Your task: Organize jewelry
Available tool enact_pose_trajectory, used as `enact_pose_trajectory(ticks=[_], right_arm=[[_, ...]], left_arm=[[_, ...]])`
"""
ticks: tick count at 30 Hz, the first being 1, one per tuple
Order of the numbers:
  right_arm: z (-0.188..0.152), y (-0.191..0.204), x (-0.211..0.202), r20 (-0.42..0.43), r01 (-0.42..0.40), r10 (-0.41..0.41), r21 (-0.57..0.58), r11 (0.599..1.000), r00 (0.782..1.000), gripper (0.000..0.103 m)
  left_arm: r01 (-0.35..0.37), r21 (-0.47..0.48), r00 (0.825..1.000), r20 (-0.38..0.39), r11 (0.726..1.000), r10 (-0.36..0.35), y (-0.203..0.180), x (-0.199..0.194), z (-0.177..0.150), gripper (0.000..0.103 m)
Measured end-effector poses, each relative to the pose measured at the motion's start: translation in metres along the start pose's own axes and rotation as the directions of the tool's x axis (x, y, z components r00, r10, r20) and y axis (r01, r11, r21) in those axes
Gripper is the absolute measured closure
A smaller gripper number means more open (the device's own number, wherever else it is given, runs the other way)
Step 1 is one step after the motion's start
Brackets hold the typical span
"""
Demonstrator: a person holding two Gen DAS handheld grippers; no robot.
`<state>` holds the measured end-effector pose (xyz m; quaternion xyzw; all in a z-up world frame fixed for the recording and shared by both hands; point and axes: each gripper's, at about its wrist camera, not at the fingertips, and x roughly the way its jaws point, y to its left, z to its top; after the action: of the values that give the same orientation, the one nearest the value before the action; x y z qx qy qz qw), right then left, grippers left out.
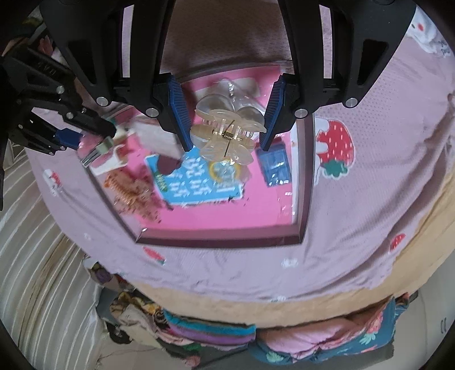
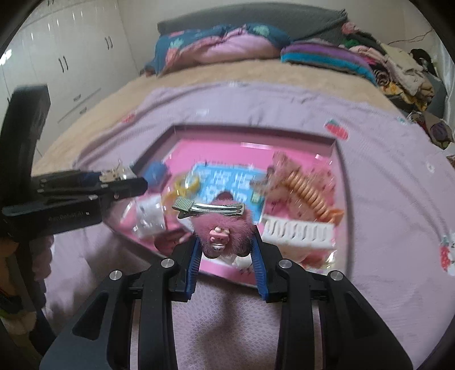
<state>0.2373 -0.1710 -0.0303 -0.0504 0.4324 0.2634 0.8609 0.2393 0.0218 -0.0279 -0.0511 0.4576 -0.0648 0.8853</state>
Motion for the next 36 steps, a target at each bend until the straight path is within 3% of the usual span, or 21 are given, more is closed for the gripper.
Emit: enact_pose_trajectory(ticks=[6,8,11,14,23,32,36], right_arm=[[-0.008,0.004,0.019,-0.05,0.001,-0.001,-0.01,1.0,0.999,0.064],[-0.009,0.005,0.016,-0.048,0.001,-0.002,-0.011,1.0,0.999,0.047],[-0.01,0.006,0.002,-0.008,0.014,-0.014,-0.017,1.0,1.0,0.041],[-0.012,0.004,-0.018,0.024,0.019,-0.019,-0.002,1.0,1.0,0.031],[-0.023,-0.004,-0.088,0.153,0.045,-0.053,0.055,0.997,0.987,0.01],[-0.04,-0.002,-0.14,0.24,0.066,-0.085,0.086,0.994,0.967,0.006],[-0.051,0.0,-0.16,0.269,0.065,-0.089,0.097,0.993,0.959,0.004]], left_arm=[[-0.017,-0.01,0.999,-0.028,1.0,0.016,0.009,0.011,-0.005,0.063],[-0.023,-0.007,0.999,-0.027,1.0,0.023,0.009,0.011,-0.006,0.063],[-0.019,-0.003,1.0,-0.024,1.0,0.019,0.007,0.007,-0.007,0.063],[-0.018,0.0,1.0,0.0,1.0,0.018,0.003,-0.003,-0.006,0.048],[-0.016,0.015,0.996,0.09,1.0,0.014,-0.016,-0.056,-0.005,0.034],[-0.034,0.018,0.987,0.158,0.999,0.031,-0.028,-0.106,-0.027,0.01],[-0.037,0.01,0.983,0.179,0.999,0.034,-0.031,-0.124,-0.045,0.01]])
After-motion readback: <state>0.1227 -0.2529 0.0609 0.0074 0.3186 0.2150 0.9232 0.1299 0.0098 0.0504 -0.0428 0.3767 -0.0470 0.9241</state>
